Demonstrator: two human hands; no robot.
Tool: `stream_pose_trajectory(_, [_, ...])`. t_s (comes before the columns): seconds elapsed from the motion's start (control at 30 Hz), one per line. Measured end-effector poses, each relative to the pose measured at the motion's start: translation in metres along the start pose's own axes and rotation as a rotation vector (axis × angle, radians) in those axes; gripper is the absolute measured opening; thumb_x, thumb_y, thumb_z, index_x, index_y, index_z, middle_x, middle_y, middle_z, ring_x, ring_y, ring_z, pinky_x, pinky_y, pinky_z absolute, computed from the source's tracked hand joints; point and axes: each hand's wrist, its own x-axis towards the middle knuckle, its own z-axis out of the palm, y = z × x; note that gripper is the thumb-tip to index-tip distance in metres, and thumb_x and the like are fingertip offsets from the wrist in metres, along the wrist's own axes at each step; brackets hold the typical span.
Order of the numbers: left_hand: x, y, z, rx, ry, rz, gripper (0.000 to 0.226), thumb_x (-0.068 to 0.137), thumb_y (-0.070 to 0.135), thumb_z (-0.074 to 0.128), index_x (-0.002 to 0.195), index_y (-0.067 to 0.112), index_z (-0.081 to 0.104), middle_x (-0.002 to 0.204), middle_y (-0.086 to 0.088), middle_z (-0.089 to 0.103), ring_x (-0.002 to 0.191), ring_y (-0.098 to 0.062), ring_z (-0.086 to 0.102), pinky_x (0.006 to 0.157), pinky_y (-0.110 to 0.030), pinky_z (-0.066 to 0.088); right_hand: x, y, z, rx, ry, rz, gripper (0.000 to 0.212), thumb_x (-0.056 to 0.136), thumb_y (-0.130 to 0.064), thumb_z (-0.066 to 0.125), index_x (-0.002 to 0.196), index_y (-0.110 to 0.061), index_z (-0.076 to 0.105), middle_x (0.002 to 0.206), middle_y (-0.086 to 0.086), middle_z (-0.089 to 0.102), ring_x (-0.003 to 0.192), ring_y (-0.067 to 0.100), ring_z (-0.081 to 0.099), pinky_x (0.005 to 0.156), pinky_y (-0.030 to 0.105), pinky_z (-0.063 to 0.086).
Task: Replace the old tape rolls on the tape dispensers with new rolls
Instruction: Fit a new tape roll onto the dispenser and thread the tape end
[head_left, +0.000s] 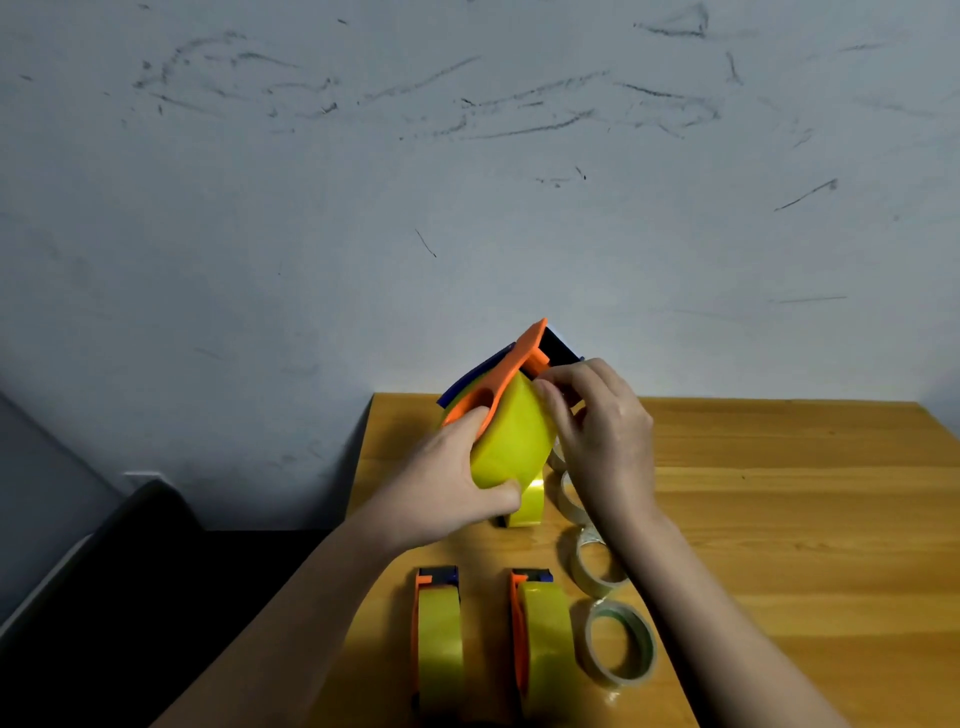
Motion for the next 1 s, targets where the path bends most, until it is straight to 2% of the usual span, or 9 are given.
stream_pose_trajectory(0.17, [0.001, -0.003, -0.001, -0.029, 0.034, 0.01, 0.086, 0.06, 0.058, 0.058, 0.137, 0.025, 0.036, 0.124, 0.004, 0.05, 0.112, -0.016, 0.051, 0.093, -0.042, 0.05, 0.004, -0.001, -0.009, 0.356, -0.156, 0.151, 0.013, 0.087, -0.036, 0.066, 0.091, -0.024, 0.068, 0.093, -0.012, 0.062, 0.086, 0.006, 0.059, 0.068, 0.021, 0.048])
stream_pose_trajectory(0.27, [0.0, -0.003, -0.002, -0.012, 0.031, 0.029, 0.078, 0.065, 0.051, 0.06, 0.135, 0.027, 0.037, 0.121, 0.006, 0.051, 0.107, -0.014, 0.053, 0.09, -0.041, 0.051, 0.008, -0.001, -0.013, 0.479, -0.224, 0.244, 0.015, 0.081, -0.03, 0.074, 0.092, -0.02, 0.07, 0.097, -0.009, 0.063, 0.089, 0.009, 0.06, 0.067, 0.027, 0.05])
stream_pose_trajectory(0.4, [-0.001, -0.004, 0.0, -0.017, 0.018, 0.068, 0.05, 0.077, 0.035, 0.068, 0.12, 0.029, 0.043, 0.108, 0.007, 0.053, 0.097, -0.01, 0.055, 0.084, -0.038, 0.053, 0.011, 0.0, -0.019, 0.555, -0.28, 0.311, 0.013, 0.079, -0.025, 0.075, 0.089, -0.02, 0.071, 0.096, -0.008, 0.064, 0.084, 0.007, 0.059, 0.068, 0.031, 0.049])
stream_pose_trajectory(0.53, [-0.002, -0.002, -0.001, 0.008, 0.018, 0.086, 0.055, 0.073, 0.043, 0.065, 0.121, 0.029, 0.043, 0.109, 0.008, 0.053, 0.098, -0.01, 0.054, 0.084, -0.039, 0.053, 0.009, 0.002, -0.019, 0.527, -0.249, 0.269, 0.007, 0.081, -0.024, 0.073, 0.088, -0.024, 0.071, 0.093, -0.01, 0.065, 0.083, 0.008, 0.06, 0.065, 0.031, 0.05])
stream_pose_trajectory(0.63, [-0.001, -0.003, 0.0, 0.023, 0.024, 0.068, 0.066, 0.072, 0.046, 0.064, 0.13, 0.027, 0.04, 0.115, 0.007, 0.051, 0.103, -0.012, 0.052, 0.088, -0.04, 0.052, 0.007, 0.001, -0.015, 0.338, -0.187, 0.125, 0.003, 0.085, -0.023, 0.071, 0.088, -0.023, 0.069, 0.09, -0.013, 0.062, 0.081, 0.006, 0.059, 0.064, 0.02, 0.046])
stream_pose_trajectory(0.7, [0.001, -0.003, 0.0, 0.043, 0.043, 0.072, 0.064, 0.077, 0.04, 0.066, 0.132, 0.026, 0.038, 0.116, 0.006, 0.049, 0.105, -0.013, 0.05, 0.09, -0.04, 0.05, 0.004, -0.001, -0.012, 0.227, -0.148, 0.063, 0.004, 0.088, -0.024, 0.068, 0.087, -0.021, 0.067, 0.088, -0.014, 0.058, 0.08, 0.004, 0.056, 0.065, 0.017, 0.043])
stream_pose_trajectory(0.87, [0.001, 0.006, -0.001, 0.12, 0.141, 0.1, 0.057, 0.076, 0.046, 0.067, 0.121, 0.019, 0.047, 0.105, 0.008, 0.052, 0.095, -0.011, 0.052, 0.085, -0.037, 0.051, 0.002, -0.001, 0.0, 0.117, -0.135, 0.082, 0.026, 0.092, -0.037, 0.045, 0.09, -0.015, 0.059, 0.088, -0.009, 0.049, 0.083, 0.01, 0.05, 0.072, 0.017, 0.036])
stream_pose_trajectory(0.93, [0.0, 0.008, 0.002, 0.057, 0.225, 0.099, 0.063, 0.066, 0.067, 0.061, 0.108, 0.021, 0.056, 0.094, 0.006, 0.061, 0.086, -0.011, 0.057, 0.076, -0.036, 0.053, -0.001, -0.003, 0.004, 0.101, -0.107, 0.089, 0.026, 0.093, -0.035, 0.045, 0.091, -0.012, 0.057, 0.088, -0.008, 0.049, 0.084, 0.011, 0.048, 0.073, 0.016, 0.033])
stream_pose_trajectory(1.0, [0.0, 0.009, 0.006, 0.039, 0.278, 0.096, 0.059, 0.067, 0.072, 0.058, 0.098, 0.022, 0.058, 0.084, 0.005, 0.061, 0.078, -0.012, 0.058, 0.07, -0.036, 0.052, -0.005, -0.005, 0.006, 0.078, -0.072, 0.116, 0.02, 0.094, -0.029, 0.05, 0.091, -0.01, 0.057, 0.087, -0.005, 0.051, 0.082, 0.014, 0.049, 0.07, 0.018, 0.033])
